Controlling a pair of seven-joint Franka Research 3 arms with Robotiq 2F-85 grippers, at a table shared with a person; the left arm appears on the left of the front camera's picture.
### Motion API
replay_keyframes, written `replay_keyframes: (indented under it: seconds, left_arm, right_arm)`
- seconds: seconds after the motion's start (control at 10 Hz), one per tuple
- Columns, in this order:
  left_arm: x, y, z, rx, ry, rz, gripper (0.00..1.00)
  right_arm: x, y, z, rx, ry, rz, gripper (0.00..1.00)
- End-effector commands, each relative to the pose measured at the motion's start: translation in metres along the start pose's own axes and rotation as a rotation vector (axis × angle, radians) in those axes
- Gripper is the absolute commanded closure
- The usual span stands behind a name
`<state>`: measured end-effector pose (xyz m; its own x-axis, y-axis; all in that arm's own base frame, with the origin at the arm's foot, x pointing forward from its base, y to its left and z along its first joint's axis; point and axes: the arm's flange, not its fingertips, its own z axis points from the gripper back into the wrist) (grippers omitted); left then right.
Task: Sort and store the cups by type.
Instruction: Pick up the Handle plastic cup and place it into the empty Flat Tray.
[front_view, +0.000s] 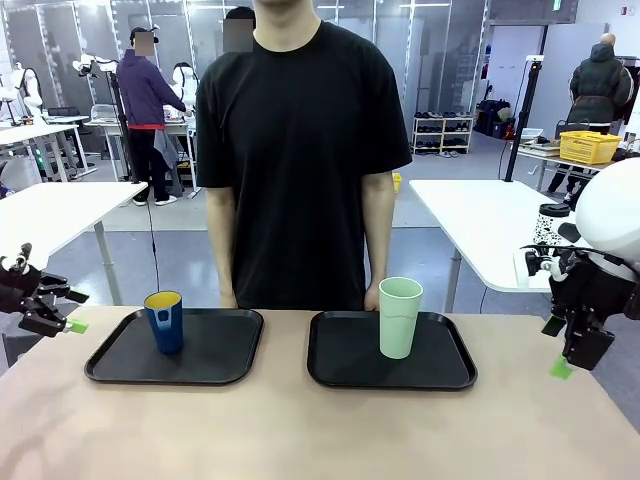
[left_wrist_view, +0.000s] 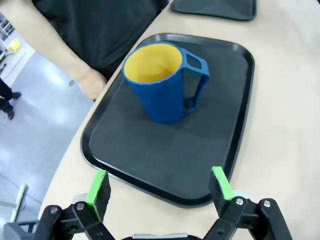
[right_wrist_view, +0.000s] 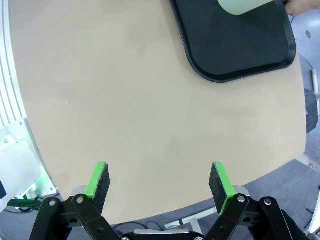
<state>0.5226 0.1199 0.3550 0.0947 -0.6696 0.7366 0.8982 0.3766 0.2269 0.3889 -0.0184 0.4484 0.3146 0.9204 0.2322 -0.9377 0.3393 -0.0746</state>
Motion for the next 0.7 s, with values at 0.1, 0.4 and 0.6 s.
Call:
replay_keyframes:
  seconds: [0.1, 0.4, 0.6]
  left_arm:
    - [-0.003, 0.0076, -0.0029, -0.011, -0.035, -0.016, 0.0]
    - [-0.003, 0.0076, -0.0029, -0.011, -0.035, -0.016, 0.0]
    - [-0.003, 0.0076, -0.0029, -0.011, -0.035, -0.016, 0.0]
  right_arm:
    - [0.0007, 0.0012, -0.0001, -0.002, 0.017, -0.02, 0.0]
    - [0.0007, 0.0012, -0.0001, -0.002, 0.017, -0.02, 0.0]
    - [0.0007, 0.0012, -0.0001, -0.002, 0.017, -0.02, 0.0]
